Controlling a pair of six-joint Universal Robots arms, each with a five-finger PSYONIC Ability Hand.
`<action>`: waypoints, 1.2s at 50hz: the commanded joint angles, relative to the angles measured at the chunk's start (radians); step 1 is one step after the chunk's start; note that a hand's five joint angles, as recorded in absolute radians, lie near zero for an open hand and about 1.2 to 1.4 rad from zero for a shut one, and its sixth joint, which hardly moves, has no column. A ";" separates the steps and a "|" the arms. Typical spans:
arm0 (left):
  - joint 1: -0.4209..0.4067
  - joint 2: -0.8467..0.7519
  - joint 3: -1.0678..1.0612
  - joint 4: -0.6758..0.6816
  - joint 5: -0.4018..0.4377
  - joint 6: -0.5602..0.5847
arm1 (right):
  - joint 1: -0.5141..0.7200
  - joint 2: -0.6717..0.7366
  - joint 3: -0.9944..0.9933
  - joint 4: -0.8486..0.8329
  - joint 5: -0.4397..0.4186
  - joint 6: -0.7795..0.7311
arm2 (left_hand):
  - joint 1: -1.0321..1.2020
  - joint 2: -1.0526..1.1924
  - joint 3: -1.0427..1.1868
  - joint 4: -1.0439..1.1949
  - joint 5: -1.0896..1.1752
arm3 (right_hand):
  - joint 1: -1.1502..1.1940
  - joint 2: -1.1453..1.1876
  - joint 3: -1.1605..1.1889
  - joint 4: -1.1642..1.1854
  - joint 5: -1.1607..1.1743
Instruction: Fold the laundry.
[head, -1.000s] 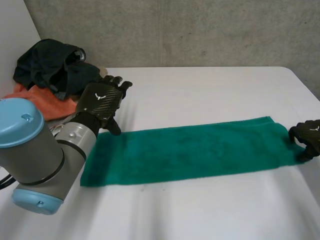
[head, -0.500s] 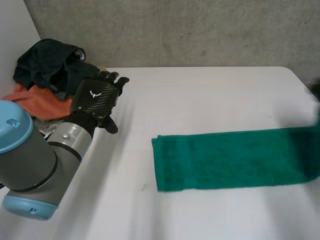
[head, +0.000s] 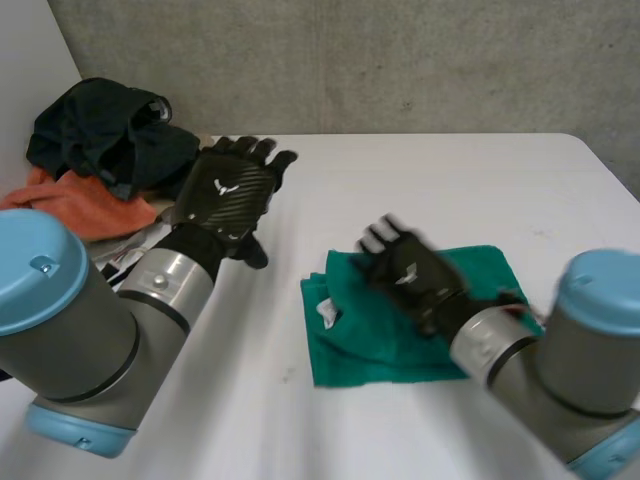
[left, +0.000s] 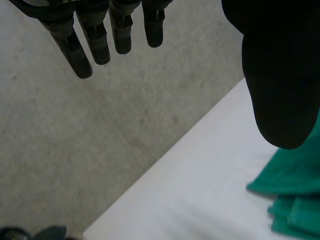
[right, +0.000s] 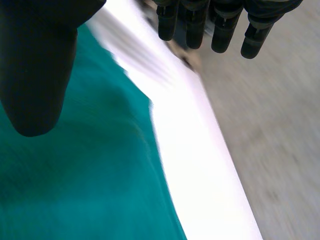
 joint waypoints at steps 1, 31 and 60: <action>-0.058 -0.029 0.065 0.000 -0.005 0.002 | -0.170 -0.092 0.063 0.168 0.012 0.264 | -0.002 -0.022 -0.024 -0.016 -0.035 | -0.049 -0.033 -0.033 -0.034 -0.045; -0.060 -0.001 0.021 -0.008 -0.028 0.000 | 0.114 -0.084 0.069 -0.039 -0.070 0.132 | -0.005 -0.025 -0.026 -0.019 -0.038 | 1.173 1.189 1.189 1.188 1.176; -0.328 -0.496 0.577 -0.385 -0.276 -0.292 | -0.230 0.016 -0.170 0.366 -0.031 0.759 | 0.007 -0.014 -0.015 -0.008 -0.026 | -0.049 -0.033 -0.033 -0.034 -0.045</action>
